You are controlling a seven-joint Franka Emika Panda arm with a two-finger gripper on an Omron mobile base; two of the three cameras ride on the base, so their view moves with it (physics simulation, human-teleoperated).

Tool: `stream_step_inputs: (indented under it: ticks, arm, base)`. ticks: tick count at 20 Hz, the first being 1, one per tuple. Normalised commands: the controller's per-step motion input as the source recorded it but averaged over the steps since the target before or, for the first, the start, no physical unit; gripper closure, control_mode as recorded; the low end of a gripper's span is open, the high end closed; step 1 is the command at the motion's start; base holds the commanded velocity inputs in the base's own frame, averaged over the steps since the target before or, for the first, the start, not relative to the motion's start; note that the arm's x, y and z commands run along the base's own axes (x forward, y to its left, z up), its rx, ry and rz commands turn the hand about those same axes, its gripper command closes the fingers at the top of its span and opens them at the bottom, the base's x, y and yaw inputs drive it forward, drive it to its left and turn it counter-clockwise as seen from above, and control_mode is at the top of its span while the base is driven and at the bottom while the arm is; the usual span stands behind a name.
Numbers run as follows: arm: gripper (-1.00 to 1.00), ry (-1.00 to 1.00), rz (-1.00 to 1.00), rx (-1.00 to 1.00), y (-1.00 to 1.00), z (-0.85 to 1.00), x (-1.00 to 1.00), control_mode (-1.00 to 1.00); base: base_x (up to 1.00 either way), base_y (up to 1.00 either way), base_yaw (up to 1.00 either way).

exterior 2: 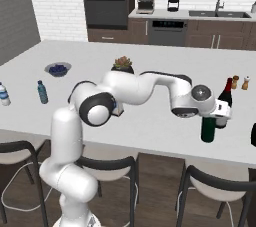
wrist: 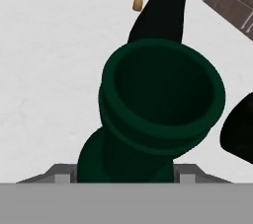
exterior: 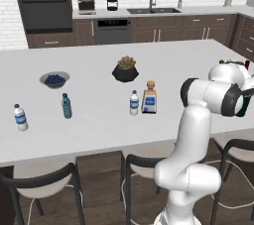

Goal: Move the plastic bottles in the middle to the plastics group, and the glass bottles in the middle to the glass group.

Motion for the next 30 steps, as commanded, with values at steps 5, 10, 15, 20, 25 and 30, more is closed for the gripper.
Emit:
stream_step_inputs:
  ticks: [5, 10, 15, 20, 25, 30]
  arm:
    - [1.0, 0.0, 0.0, 0.05, -0.32, 0.0, 0.06, -1.0]
    - [1.0, 0.0, 0.0, 0.06, -0.24, -0.01, 0.0, -1.0]
    - [1.0, 0.01, 0.0, 0.0, 0.0, -0.21, 0.08, -1.0]
    - [1.0, 0.01, 0.0, 0.0, 0.05, -0.45, 0.1, -1.0]
    - [1.0, 0.0, 0.0, 0.0, 0.0, -0.34, 0.09, -1.0]
    - [1.0, 0.0, 0.0, 0.0, 0.02, 0.0, -0.01, -1.0]
  base:
    - [0.0, 0.0, 0.0]
    - [0.0, 0.0, 0.0]
    - [0.0, 0.0, 0.0]
    - [0.0, 0.0, 0.0]
    - [0.0, 0.0, 0.0]
    - [0.0, 0.0, 0.0]
